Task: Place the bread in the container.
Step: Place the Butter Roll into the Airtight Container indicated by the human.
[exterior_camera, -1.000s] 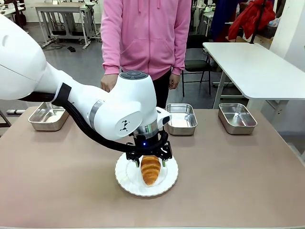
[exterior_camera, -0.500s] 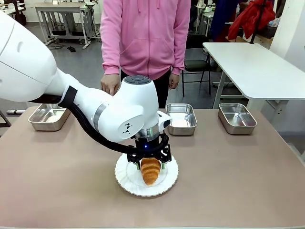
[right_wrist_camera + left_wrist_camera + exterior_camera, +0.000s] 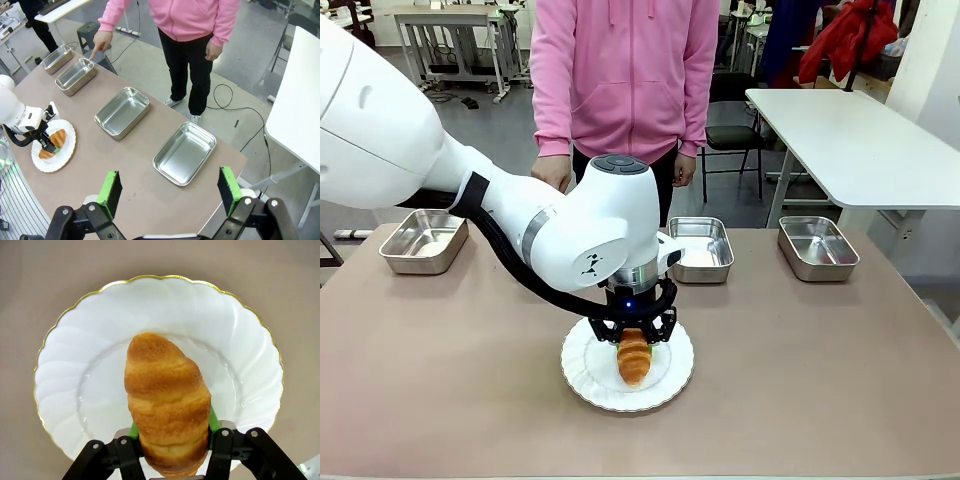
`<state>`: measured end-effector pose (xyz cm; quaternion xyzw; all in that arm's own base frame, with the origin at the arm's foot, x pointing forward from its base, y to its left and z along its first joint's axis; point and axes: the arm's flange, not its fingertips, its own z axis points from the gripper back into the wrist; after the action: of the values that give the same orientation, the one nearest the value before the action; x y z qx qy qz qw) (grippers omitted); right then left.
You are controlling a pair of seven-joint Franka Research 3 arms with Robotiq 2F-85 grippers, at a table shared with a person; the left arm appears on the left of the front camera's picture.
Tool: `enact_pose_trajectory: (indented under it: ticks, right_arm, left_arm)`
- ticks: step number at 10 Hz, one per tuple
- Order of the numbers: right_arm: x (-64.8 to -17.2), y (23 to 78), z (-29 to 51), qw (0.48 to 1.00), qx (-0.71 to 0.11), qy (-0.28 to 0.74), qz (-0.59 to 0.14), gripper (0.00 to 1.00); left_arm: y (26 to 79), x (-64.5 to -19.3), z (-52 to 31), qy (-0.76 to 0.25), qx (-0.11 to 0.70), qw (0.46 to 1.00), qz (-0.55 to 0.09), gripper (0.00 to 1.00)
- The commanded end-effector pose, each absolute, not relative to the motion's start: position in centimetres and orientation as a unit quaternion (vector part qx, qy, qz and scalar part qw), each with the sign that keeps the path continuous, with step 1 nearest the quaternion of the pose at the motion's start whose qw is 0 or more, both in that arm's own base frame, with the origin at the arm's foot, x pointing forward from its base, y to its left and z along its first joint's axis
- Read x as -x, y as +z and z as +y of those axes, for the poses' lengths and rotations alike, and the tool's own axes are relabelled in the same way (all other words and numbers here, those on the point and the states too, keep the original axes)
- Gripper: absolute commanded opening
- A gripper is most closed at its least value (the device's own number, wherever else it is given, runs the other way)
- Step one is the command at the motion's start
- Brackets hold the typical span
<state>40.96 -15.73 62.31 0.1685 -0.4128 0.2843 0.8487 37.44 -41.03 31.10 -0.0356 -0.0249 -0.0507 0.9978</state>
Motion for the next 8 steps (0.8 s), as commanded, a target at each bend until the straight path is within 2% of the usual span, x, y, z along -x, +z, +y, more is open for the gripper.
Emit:
enact_pose_trajectory:
  ticks: [1,5,8]
  right_arm:
    - [-41.1,62.4,-15.8,0.839,-0.174,0.291,-0.425,1.00]
    - [-41.1,62.4,-15.8,0.839,-0.174,0.291,-0.425,1.00]
    - [-41.1,62.4,-15.8,0.839,-0.174,0.291,-0.425,1.00]
  left_arm:
    - [31.0,-37.4,-41.0,-0.053,0.037,0.998,-0.024,0.42]
    - [31.2,-37.4,-41.1,-0.051,0.037,0.998,-0.025,0.42]
    - [39.0,-39.0,-36.8,-0.041,-0.008,0.991,-0.126,0.42]
